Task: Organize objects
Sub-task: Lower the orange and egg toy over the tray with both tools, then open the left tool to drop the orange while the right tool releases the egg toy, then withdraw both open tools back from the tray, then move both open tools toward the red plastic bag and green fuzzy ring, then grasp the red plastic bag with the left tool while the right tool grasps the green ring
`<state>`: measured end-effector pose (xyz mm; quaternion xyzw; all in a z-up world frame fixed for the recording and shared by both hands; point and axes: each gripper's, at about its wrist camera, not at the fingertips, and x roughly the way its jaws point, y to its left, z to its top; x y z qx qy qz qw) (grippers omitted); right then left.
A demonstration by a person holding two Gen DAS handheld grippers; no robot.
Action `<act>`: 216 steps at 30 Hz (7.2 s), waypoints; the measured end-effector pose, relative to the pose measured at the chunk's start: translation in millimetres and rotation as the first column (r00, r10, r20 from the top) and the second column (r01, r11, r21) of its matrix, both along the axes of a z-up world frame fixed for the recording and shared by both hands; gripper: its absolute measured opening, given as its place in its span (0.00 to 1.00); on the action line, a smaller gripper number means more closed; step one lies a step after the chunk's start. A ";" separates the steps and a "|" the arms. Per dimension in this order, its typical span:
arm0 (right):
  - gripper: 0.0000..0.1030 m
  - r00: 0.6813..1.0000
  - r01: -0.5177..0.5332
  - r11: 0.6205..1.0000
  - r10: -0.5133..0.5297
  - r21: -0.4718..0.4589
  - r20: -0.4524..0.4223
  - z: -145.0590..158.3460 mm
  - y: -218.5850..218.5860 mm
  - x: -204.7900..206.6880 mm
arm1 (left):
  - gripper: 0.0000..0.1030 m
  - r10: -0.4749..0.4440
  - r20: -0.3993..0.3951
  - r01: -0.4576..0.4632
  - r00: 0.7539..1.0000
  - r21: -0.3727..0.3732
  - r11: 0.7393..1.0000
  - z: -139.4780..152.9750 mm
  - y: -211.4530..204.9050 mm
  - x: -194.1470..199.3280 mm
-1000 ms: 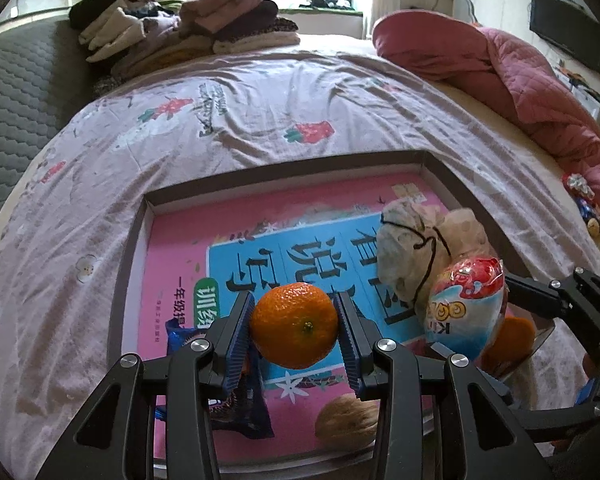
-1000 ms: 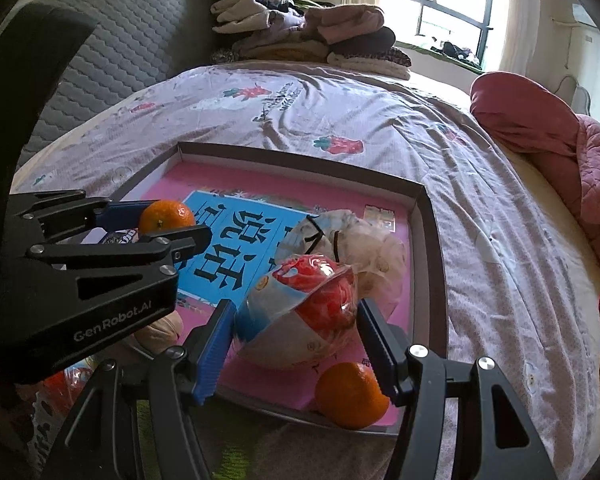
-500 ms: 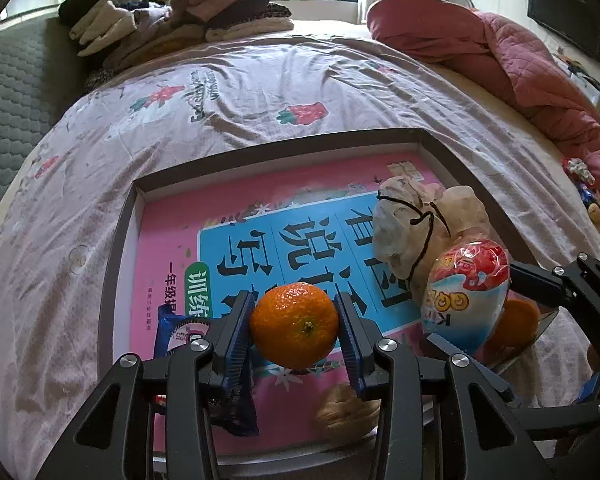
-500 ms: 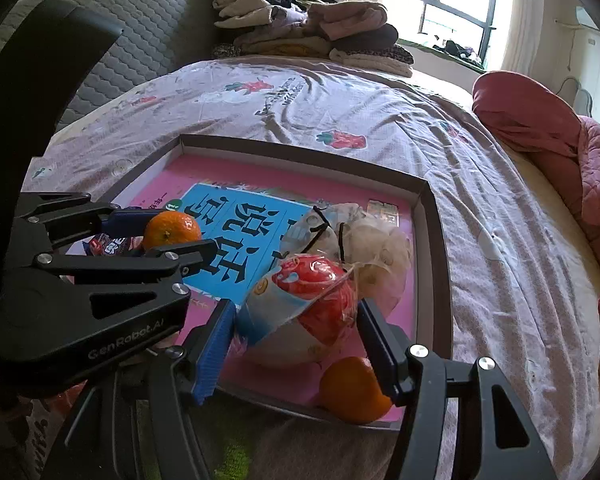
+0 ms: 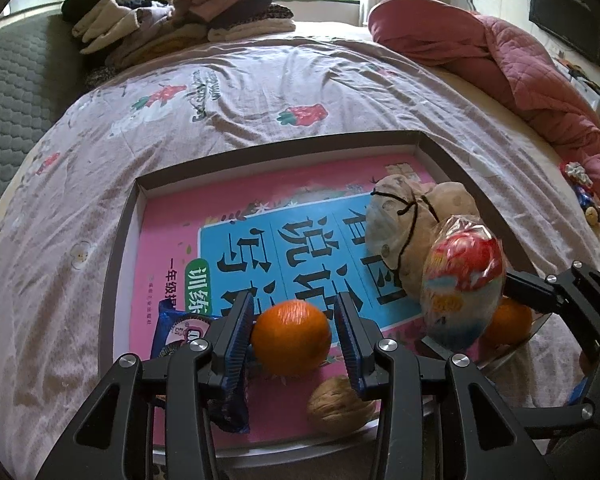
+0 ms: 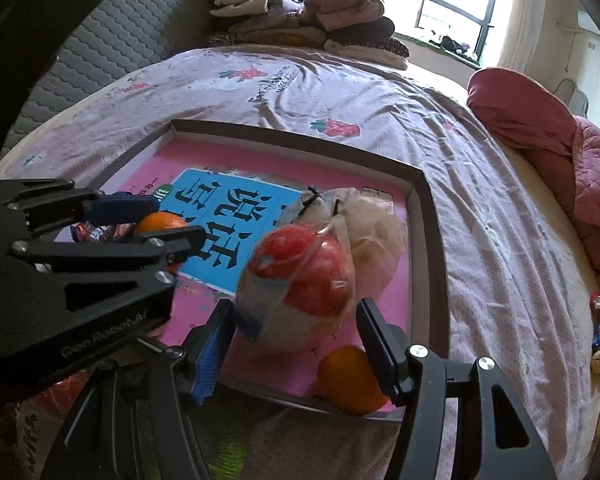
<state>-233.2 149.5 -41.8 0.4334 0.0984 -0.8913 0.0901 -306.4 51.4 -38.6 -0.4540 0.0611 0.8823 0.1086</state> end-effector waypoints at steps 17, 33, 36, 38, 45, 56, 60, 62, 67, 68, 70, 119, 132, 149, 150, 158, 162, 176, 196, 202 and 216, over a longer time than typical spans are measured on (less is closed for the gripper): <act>0.60 1.000 0.026 0.998 -0.026 -0.055 0.003 10.4 11.1 7.1 | 0.51 0.024 0.000 -0.024 1.000 0.029 0.999 6.6 -9.3 7.4; 0.61 0.999 0.027 0.998 -0.030 -0.057 -0.045 36.3 11.8 14.7 | 0.65 0.066 -0.026 -0.065 0.997 0.041 0.997 29.0 -17.4 20.3; 0.61 0.998 0.034 0.997 -0.038 -0.076 -0.050 40.6 14.2 16.7 | 0.68 0.080 -0.038 -0.078 0.996 0.046 0.996 35.7 -21.2 24.8; 0.61 0.998 0.038 0.996 -0.043 -0.081 -0.056 44.1 15.2 18.6 | 0.69 0.085 -0.043 -0.083 0.995 0.049 0.995 39.4 -23.1 28.5; 0.62 0.995 0.039 0.995 -0.047 -0.091 -0.092 60.5 16.7 30.8 | 0.72 0.109 -0.065 -0.106 0.992 0.049 0.993 52.6 -27.5 43.5; 0.63 0.988 0.033 0.995 -0.047 -0.095 -0.148 85.7 14.3 52.2 | 0.72 0.131 -0.122 -0.123 0.984 0.070 0.990 82.2 -34.8 72.9; 0.63 0.985 0.029 0.995 -0.045 -0.097 -0.168 94.9 12.4 59.6 | 0.72 0.135 -0.146 -0.125 0.980 0.079 0.989 92.9 -38.0 84.2; 0.63 0.982 0.027 0.995 -0.044 -0.097 -0.182 100.1 12.2 63.7 | 0.72 0.138 -0.156 -0.125 0.978 0.085 0.988 98.3 -39.4 88.8; 0.64 0.977 0.025 0.994 -0.047 -0.105 -0.210 112.1 13.0 74.2 | 0.72 0.139 -0.183 -0.123 0.973 0.096 0.988 111.8 -39.9 100.8; 0.64 0.975 0.023 0.994 -0.046 -0.108 -0.216 114.9 13.2 76.5 | 0.72 0.139 -0.189 -0.122 0.972 0.097 0.988 113.8 -39.7 103.7; 0.64 0.973 0.018 0.994 -0.043 -0.110 -0.228 119.3 13.0 81.0 | 0.72 0.136 -0.196 -0.119 0.971 0.099 0.988 117.8 -38.8 107.7; 0.64 0.977 -0.009 0.996 -0.010 -0.086 -0.212 101.1 5.1 134.8 | 0.73 0.171 -0.140 -0.161 0.975 0.082 0.984 80.5 -50.9 175.7; 0.64 0.984 0.000 0.996 -0.016 -0.090 -0.180 82.7 9.4 138.1 | 0.73 0.170 -0.101 -0.163 0.980 0.077 0.984 58.6 -49.0 182.7; 0.64 0.991 0.007 0.996 -0.019 -0.092 -0.133 59.7 10.6 136.7 | 0.73 0.156 -0.049 -0.153 0.987 0.059 0.986 32.0 -43.2 186.7; 0.64 0.992 0.008 0.996 -0.019 -0.091 -0.128 57.9 10.4 136.4 | 0.73 0.156 -0.047 -0.153 0.987 0.060 0.986 30.9 -42.9 186.9; 0.64 0.994 0.006 0.996 -0.016 -0.090 -0.106 49.5 9.0 131.6 | 0.73 0.154 -0.030 -0.152 0.988 0.065 0.986 20.6 -39.9 183.8; 0.64 0.995 0.006 0.996 -0.015 -0.089 -0.096 44.4 8.8 128.7 | 0.73 0.158 -0.016 -0.156 0.987 0.068 0.985 14.1 -40.6 181.5; 0.64 0.998 0.032 0.995 -0.037 -0.097 -0.051 24.8 12.6 113.3 | 0.73 0.175 -0.027 -0.172 0.984 0.097 0.980 0.9 -38.4 170.8; 0.64 0.998 0.060 0.991 -0.060 -0.123 0.010 2.6 9.4 88.3 | 0.73 0.252 -0.034 -0.249 0.967 0.072 0.966 -10.5 -58.7 150.6; 0.64 0.996 0.088 0.987 -0.084 -0.137 0.037 -7.4 9.5 77.4 | 0.73 0.297 -0.028 -0.294 0.955 0.077 0.953 -13.4 -74.3 144.0; 0.48 0.992 0.119 0.980 -0.112 -0.162 0.054 -22.3 11.7 59.3 | 0.73 0.339 -0.010 -0.337 0.941 0.077 0.938 -22.9 -87.6 122.6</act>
